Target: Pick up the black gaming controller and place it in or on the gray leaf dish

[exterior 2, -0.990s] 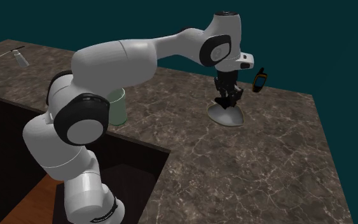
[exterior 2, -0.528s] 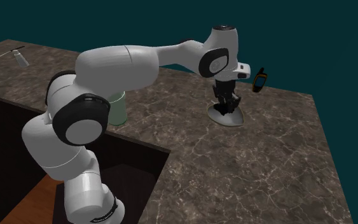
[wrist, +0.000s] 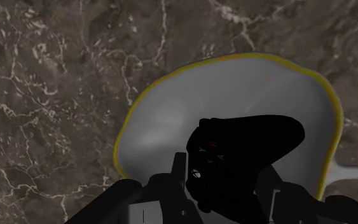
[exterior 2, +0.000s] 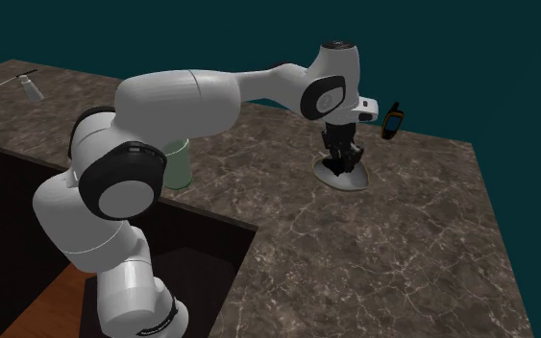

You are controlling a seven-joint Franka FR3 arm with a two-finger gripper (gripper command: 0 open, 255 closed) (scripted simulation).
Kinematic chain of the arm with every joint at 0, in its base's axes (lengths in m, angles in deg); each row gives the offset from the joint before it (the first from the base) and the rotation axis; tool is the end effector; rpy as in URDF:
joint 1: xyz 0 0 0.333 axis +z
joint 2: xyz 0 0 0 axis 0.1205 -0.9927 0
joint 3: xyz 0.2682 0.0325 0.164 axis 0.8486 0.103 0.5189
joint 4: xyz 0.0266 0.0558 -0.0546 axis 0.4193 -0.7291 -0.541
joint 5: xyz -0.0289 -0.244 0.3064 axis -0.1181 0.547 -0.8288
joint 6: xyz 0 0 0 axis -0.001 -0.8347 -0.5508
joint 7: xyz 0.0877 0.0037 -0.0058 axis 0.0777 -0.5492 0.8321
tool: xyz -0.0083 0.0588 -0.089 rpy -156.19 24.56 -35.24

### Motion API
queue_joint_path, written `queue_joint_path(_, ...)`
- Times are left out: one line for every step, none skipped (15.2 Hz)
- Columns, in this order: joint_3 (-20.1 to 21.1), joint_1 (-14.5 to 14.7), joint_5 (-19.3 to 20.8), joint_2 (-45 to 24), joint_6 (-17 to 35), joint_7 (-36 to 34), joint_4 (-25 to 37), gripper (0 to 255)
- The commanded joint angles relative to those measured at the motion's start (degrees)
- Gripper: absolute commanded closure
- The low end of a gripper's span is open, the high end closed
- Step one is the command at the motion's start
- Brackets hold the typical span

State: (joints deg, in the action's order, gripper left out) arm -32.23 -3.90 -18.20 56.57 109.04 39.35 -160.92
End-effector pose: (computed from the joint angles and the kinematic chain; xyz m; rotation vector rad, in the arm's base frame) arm 0.5848 0.0943 0.5612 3.0278 0.2525 0.2827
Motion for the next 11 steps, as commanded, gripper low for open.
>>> queue_joint_path(0.0,0.0,0.0,0.0,0.0,0.0,0.0,0)
queue_joint_path(0.0,0.0,0.0,0.0,0.0,0.0,0.0,0)
queue_joint_path(0.0,0.0,0.0,0.0,0.0,0.0,0.0,0)
queue_joint_path(0.0,0.0,0.0,0.0,0.0,0.0,0.0,0)
queue_joint_path(0.0,0.0,0.0,0.0,0.0,0.0,0.0,0)
queue_joint_path(0.0,0.0,0.0,0.0,0.0,0.0,0.0,0)
queue_joint_path(0.1,0.1,-0.1,0.4,-1.8,0.1,1.4,0)
queue_joint_path(0.2,0.2,-0.2,0.7,-3.6,0.1,3.0,0)
queue_joint_path(0.2,0.2,-0.2,0.9,-5.5,0.2,4.6,0)
queue_joint_path(0.3,0.3,-0.3,1.0,-6.9,0.2,6.0,0)
queue_joint_path(0.3,0.3,-0.3,1.0,-6.9,0.2,6.0,0)
